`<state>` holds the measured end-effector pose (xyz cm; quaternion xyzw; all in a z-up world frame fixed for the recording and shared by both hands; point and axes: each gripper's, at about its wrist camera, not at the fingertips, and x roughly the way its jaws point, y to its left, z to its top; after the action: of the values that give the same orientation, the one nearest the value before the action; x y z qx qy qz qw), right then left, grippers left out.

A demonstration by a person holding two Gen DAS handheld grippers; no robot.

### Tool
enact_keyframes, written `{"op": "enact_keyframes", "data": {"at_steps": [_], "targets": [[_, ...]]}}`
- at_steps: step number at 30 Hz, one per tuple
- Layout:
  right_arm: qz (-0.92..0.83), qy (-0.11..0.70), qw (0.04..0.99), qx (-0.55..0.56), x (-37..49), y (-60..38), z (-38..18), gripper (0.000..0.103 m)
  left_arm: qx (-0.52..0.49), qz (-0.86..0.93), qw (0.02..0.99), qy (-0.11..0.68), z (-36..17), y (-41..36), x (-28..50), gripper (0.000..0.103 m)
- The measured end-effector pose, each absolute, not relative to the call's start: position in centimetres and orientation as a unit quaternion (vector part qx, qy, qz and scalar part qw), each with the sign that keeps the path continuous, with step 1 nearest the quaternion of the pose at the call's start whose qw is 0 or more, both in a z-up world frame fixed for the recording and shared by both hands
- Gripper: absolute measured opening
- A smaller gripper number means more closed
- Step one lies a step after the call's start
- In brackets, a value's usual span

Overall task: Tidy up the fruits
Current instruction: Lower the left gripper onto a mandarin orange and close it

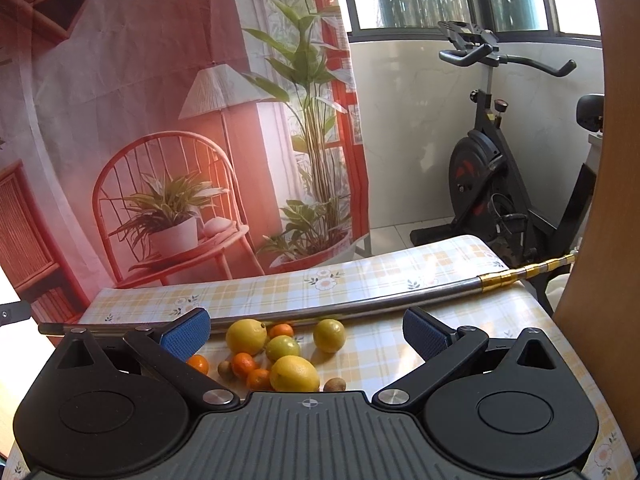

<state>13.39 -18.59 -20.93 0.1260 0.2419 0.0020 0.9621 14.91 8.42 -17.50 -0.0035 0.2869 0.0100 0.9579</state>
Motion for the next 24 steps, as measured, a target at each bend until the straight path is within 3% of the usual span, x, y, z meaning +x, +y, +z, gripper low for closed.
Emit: {"op": "enact_keyframes", "data": {"at_steps": [6,11,18,24], "targets": [[-0.005,0.281,0.951,0.131,16.4,-18.6,-23.9,0.098,0.037,-0.034,0.947,0.316,-21.0,6.9,17.8,0.093],[-0.010,0.312,0.942,0.126,18.5,-18.3,-26.3,0.084,0.041,-0.072,0.931,0.356,-24.8,5.8,20.8,0.081],[-0.015,0.343,0.931,0.127,20.2,-18.7,-29.2,0.064,-0.024,-0.129,0.895,0.426,-30.6,4.5,26.0,0.057],[-0.011,0.358,0.925,0.125,21.1,-19.0,-30.9,0.048,-0.007,-0.132,0.888,0.441,-33.5,2.8,28.5,0.054]]}}
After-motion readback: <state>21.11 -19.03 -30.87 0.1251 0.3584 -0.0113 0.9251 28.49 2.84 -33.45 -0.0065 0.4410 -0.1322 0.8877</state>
